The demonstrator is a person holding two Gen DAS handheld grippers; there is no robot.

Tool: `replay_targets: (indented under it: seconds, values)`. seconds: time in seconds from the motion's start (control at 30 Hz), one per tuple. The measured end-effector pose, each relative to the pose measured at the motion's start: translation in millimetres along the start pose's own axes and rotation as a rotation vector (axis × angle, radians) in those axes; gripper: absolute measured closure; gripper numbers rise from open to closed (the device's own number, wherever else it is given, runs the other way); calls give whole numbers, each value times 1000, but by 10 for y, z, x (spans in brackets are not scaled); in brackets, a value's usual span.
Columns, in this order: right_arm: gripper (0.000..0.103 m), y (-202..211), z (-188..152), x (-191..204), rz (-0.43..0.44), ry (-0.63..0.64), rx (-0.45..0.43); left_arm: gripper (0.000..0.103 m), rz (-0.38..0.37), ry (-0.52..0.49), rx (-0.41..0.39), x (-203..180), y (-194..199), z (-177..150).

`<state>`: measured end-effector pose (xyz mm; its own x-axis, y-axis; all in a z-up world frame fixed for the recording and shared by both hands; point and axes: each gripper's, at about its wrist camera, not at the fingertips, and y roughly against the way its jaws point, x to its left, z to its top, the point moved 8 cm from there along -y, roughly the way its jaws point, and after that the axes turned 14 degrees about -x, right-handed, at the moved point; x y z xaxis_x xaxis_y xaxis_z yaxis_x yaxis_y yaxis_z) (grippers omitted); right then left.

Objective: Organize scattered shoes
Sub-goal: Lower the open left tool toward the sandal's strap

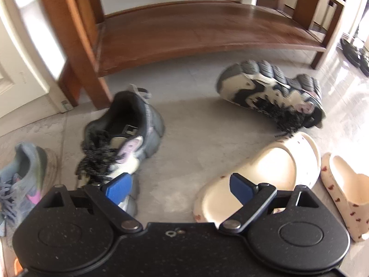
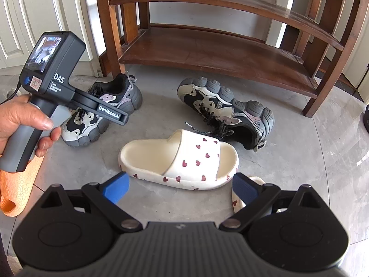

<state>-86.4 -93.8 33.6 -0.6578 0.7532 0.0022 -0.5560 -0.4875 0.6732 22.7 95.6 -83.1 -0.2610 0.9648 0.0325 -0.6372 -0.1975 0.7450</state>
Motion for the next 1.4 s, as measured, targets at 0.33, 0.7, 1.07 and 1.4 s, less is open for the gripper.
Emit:
replay_targets:
  seconds: [0.33, 0.7, 1.07, 1.4]
  values:
    - [5, 28, -84, -120, -26, -27, 15, 10, -9, -25, 13, -142, -59, -37]
    - [5, -10, -65, -70, -13, -16, 14, 10, 5, -9, 16, -36, -54, -23]
    - [5, -3, -48, -70, -13, -13, 10, 10, -17, -22, 14, -95, -48, -21]
    - [5, 50, -66, -129, -21, -26, 7, 10, -41, -38, 27, -171, -31, -59]
